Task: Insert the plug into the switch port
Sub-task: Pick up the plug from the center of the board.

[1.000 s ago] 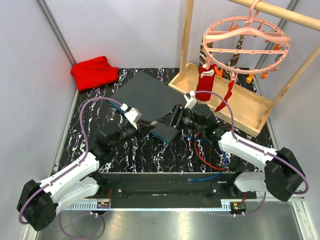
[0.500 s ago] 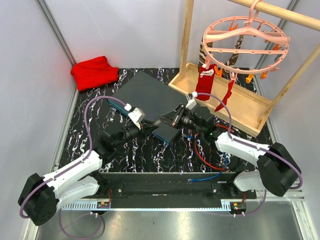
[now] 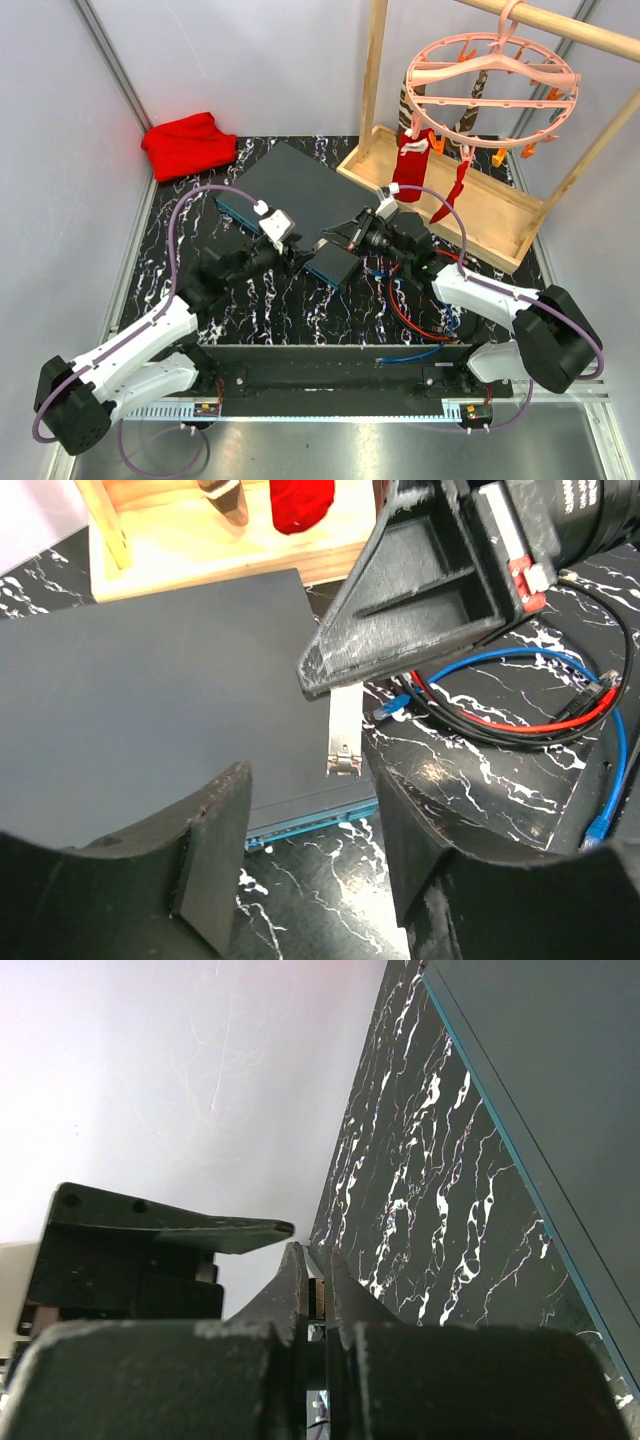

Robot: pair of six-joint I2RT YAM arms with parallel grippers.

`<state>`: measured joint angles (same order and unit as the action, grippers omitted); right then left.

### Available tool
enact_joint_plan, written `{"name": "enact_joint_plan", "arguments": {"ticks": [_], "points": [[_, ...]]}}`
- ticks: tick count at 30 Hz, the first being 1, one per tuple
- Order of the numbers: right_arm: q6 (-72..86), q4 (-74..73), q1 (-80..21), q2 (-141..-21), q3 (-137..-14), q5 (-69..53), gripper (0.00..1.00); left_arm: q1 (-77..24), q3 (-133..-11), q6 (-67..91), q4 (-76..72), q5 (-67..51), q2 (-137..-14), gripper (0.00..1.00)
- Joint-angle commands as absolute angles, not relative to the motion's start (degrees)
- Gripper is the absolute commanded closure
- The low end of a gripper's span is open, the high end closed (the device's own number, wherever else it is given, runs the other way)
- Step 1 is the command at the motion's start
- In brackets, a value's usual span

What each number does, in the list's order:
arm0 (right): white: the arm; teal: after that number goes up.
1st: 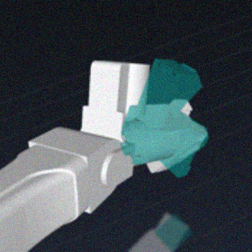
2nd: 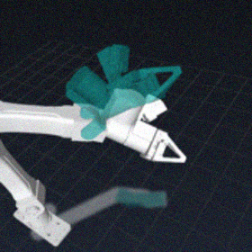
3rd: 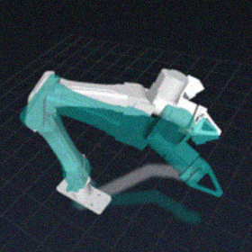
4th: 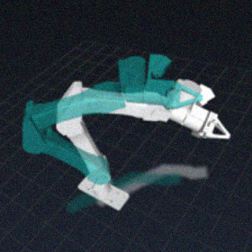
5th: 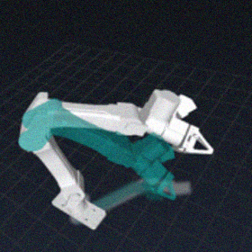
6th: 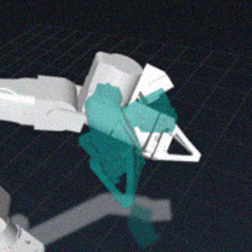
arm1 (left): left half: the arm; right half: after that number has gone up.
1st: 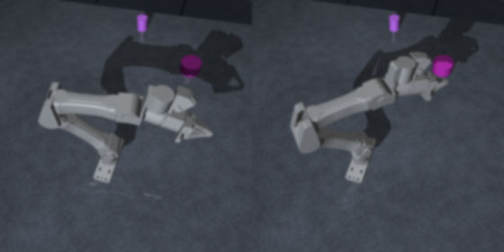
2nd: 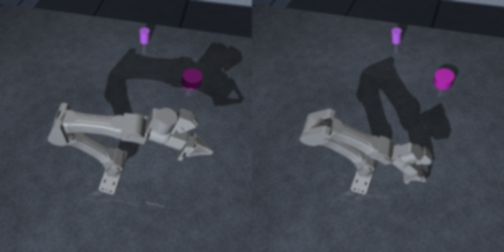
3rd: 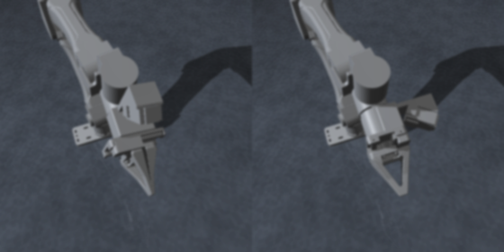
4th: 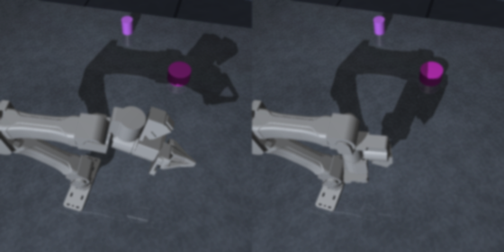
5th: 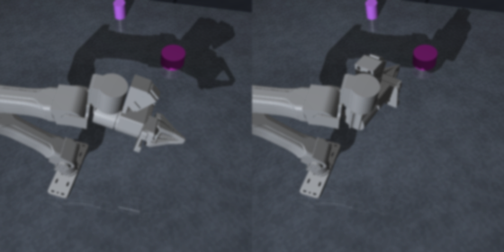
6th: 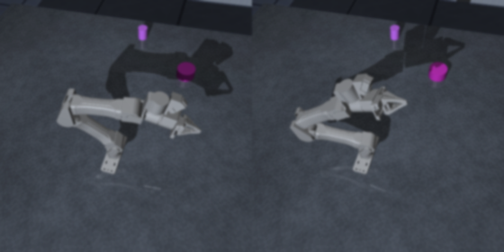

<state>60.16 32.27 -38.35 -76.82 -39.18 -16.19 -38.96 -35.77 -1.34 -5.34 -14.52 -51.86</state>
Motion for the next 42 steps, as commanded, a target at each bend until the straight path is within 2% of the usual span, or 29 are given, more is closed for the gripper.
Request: {"name": "enact_joint_plan", "arguments": {"ticks": [1, 15, 42], "points": [[58.4, 34.0, -37.7, -76.4, -39.5, -17.4, 1.0, -38.6, -42.4, -4.5, 1.2, -15.7, -53.3, 0.44], [59.3, 33.4, -37.4, -76.3, -39.4, -18.0, 1.0, -38.7, -53.9, -6.8, 14.0, -20.0, -61.5, 0.42], [59.9, 33.3, -37.4, -75.5, -38.4, -18.2, 1.0, -43.5, -57.2, -7.9, 17.4, -12.3, -65.6, 0.58]]}}
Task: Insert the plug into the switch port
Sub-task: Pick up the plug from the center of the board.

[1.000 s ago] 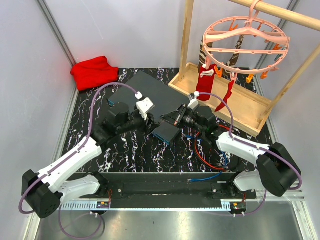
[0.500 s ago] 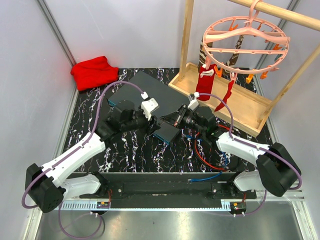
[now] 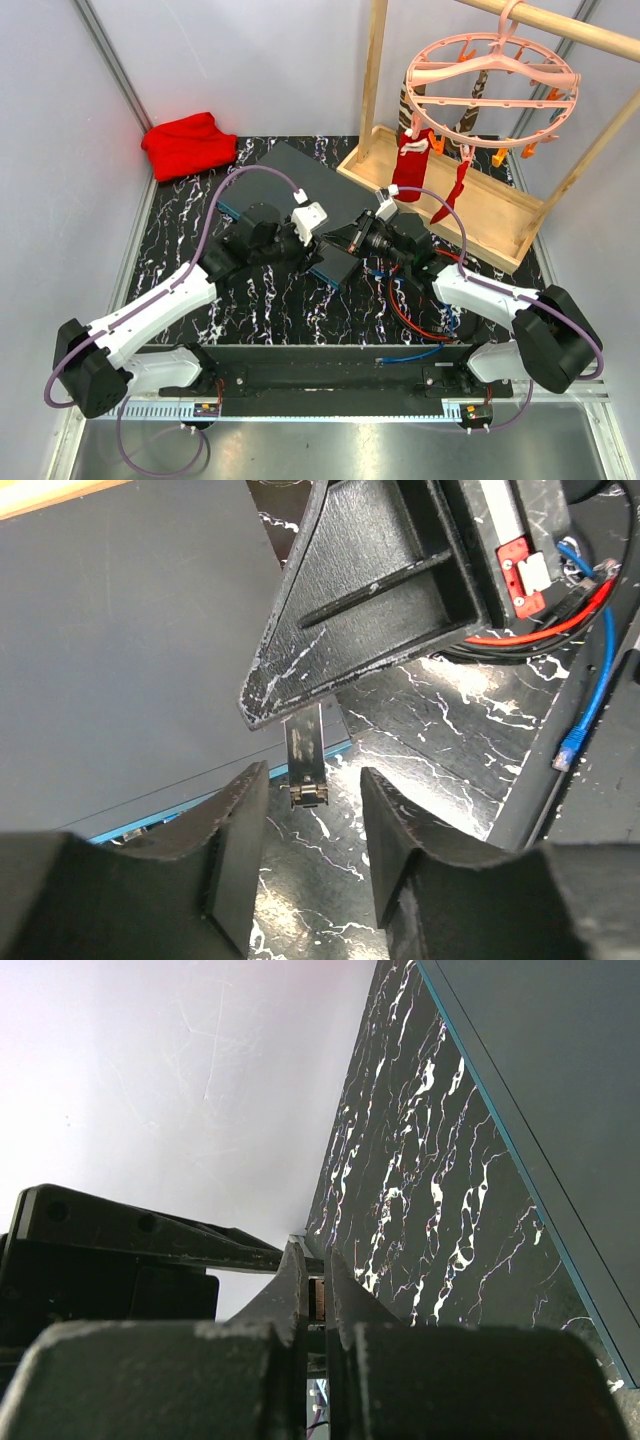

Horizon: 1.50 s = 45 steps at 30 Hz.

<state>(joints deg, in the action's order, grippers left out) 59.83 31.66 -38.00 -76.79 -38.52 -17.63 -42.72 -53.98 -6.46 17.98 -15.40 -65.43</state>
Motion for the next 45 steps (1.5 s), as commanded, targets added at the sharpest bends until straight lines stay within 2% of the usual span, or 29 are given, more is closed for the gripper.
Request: {"name": "enact_joint_plan", "arguments": {"ticks": [1, 5, 9, 10, 11, 14, 15, 17, 21, 22, 24, 25, 29, 32, 45], "points": [[59.8, 33.4, -37.5, -75.5, -38.4, -18.2, 1.0, -43.6, -57.1, -8.0, 17.4, -12.1, -65.6, 0.59], [59.8, 33.4, -37.5, -75.6, -38.4, -18.4, 1.0, -44.0, -57.4, -8.2, 17.3, -11.5, -65.6, 0.7], [59.9, 33.4, -37.4, -75.8, -38.4, -18.5, 1.0, -44.2, -57.1, -7.9, 17.4, -11.2, -66.0, 0.86], [59.9, 33.4, -37.5, -75.8, -38.4, -18.5, 1.0, -44.2, -57.1, -7.6, 17.3, -11.0, -65.9, 0.97], [59.9, 33.3, -37.5, -75.8, -38.4, -18.5, 1.0, -44.2, -57.0, -7.2, 17.4, -10.4, -66.1, 1.0], [60.0, 32.8, -37.5, -75.8, -38.3, -18.1, 0.95, -44.2, -56.3, -6.0, 17.3, -9.8, -66.0, 1.0], [59.9, 32.8, -37.5, -75.9, -38.3, -18.0, 0.86, -44.3, -55.6, -5.1, 17.3, -9.6, -65.7, 1.0], [59.5, 32.5, -37.4, -76.2, -38.5, -17.8, 0.8, -44.3, -54.8, -4.5, 17.3, -8.6, -65.6, 1.0], [57.8, 31.4, -36.9, -76.7, -39.3, -17.2, 0.53, -44.3, -51.7, -2.1, 17.3, -7.0, -64.8, 1.0], [55.9, 29.9, -36.5, -76.6, -39.8, -16.9, 0.43, -44.2, -51.0, -1.7, 17.2, -6.6, -64.6, 1.0], [53.1, 27.6, -35.8, -76.1, -40.6, -15.3, 0.33, -44.2, -48.9, -0.5, 17.2, -5.5, -63.9, 1.0], [50.1, 24.5, -35.3, -75.8, -41.2, -13.6, 0.24, -44.3, -48.2, -0.2, 17.2, -5.1, -63.6, 1.0], [42.7, 18.8, -31.3, -76.3, -44.9, -12.5, 0.06, -44.2, -44.5, 2.9, 17.2, -1.6, -62.9, 1.0], [37.7, 14.5, -29.6, -77.4, -47.6, -11.3, 0.0, -43.6, -42.5, 5.1, 17.6, 1.3, -64.2, 1.0], [29.2, 9.6, -27.2, -78.5, -49.5, -7.3, 0.0, -35.2, -44.0, 8.3, 18.4, -1.7, -75.5, 1.0]]}}
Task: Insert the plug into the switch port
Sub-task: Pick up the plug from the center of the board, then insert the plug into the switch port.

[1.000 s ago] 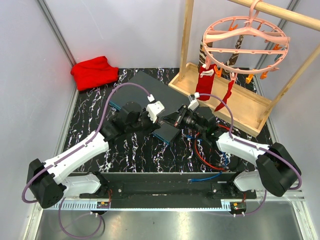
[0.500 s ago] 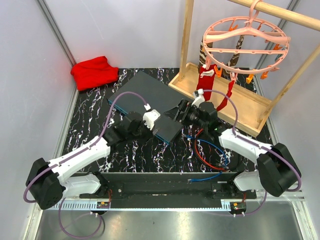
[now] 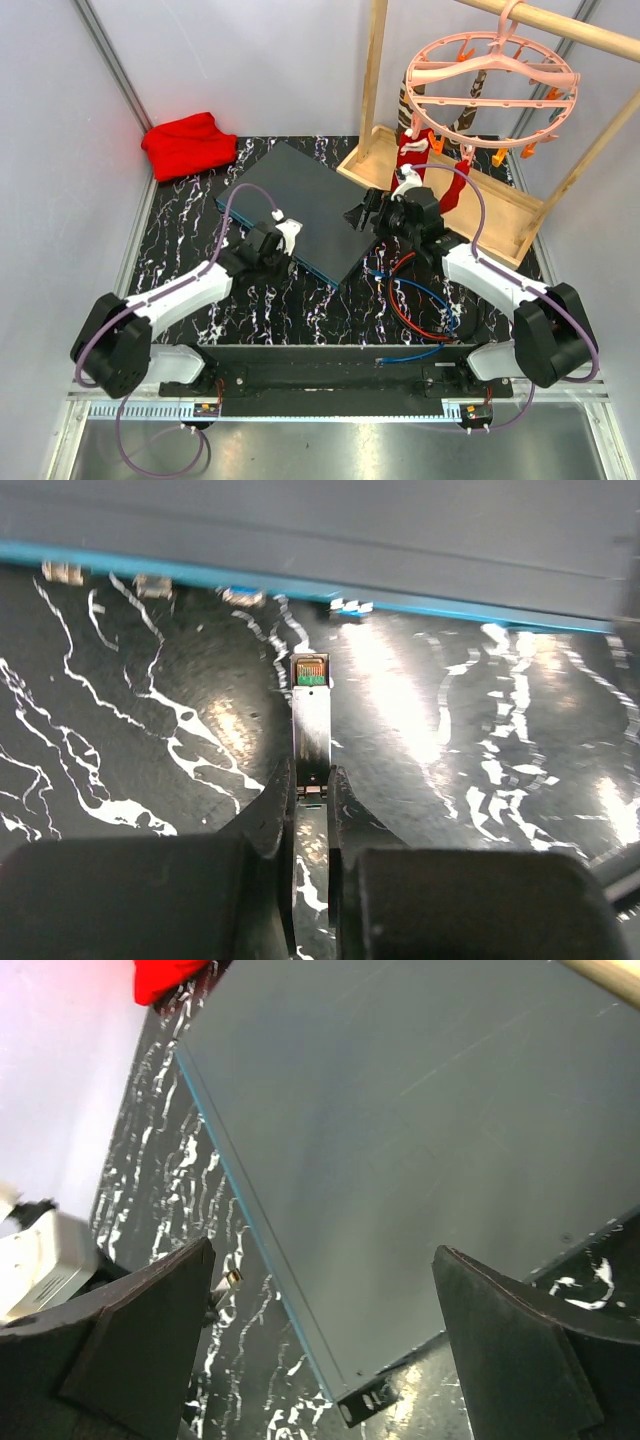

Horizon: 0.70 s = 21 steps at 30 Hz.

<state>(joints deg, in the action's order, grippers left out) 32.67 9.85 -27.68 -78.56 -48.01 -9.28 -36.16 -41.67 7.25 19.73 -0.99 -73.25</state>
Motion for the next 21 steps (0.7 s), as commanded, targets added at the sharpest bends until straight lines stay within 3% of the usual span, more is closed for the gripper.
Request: {"name": "enact_joint_plan", "arguments": {"ticks": [1, 21], "points": [[28.8, 9.6, -27.1, -78.6, -49.5, -7.4, 0.0, -35.2, -44.3, 8.4, 18.5, -2.3, -76.1, 1.0], [24.8, 9.6, -25.1, -78.8, -49.5, -10.5, 0.0, -35.0, -43.6, 11.5, 5.5, -0.8, -86.1, 1.0]]}}
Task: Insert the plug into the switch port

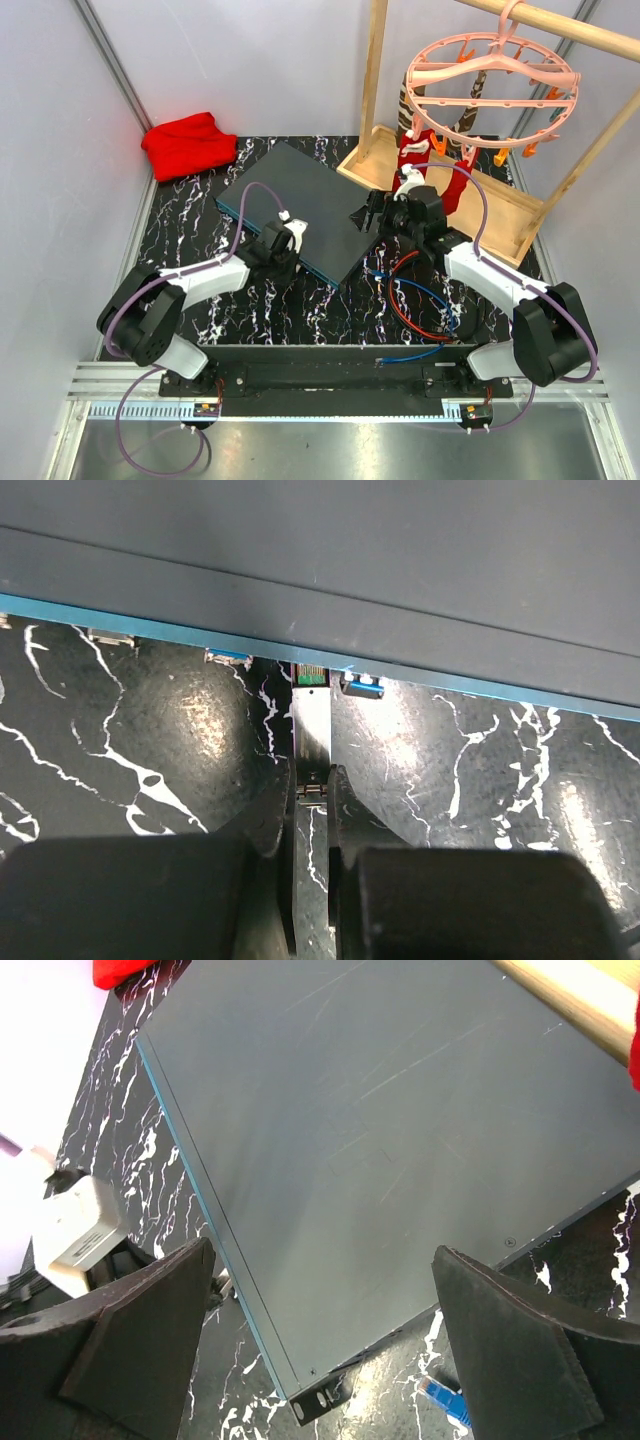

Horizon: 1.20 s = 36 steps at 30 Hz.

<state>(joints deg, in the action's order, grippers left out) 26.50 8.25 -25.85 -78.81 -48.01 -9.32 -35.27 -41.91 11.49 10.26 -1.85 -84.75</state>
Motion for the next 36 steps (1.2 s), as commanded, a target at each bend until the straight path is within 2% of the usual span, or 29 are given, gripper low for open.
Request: {"name": "enact_joint_plan", "arguments": {"ticks": [1, 36], "points": [[24.5, 9.6, -25.1, -78.8, -49.5, -10.5, 0.0, -35.0, -43.5, 11.6, 5.4, -0.9, -86.5, 1.0], [24.7, 10.4, -24.0, -82.6, -49.8, -13.8, 0.0, -36.5, -42.5, 6.9, 2.5, -6.1, -83.5, 1.0]]}}
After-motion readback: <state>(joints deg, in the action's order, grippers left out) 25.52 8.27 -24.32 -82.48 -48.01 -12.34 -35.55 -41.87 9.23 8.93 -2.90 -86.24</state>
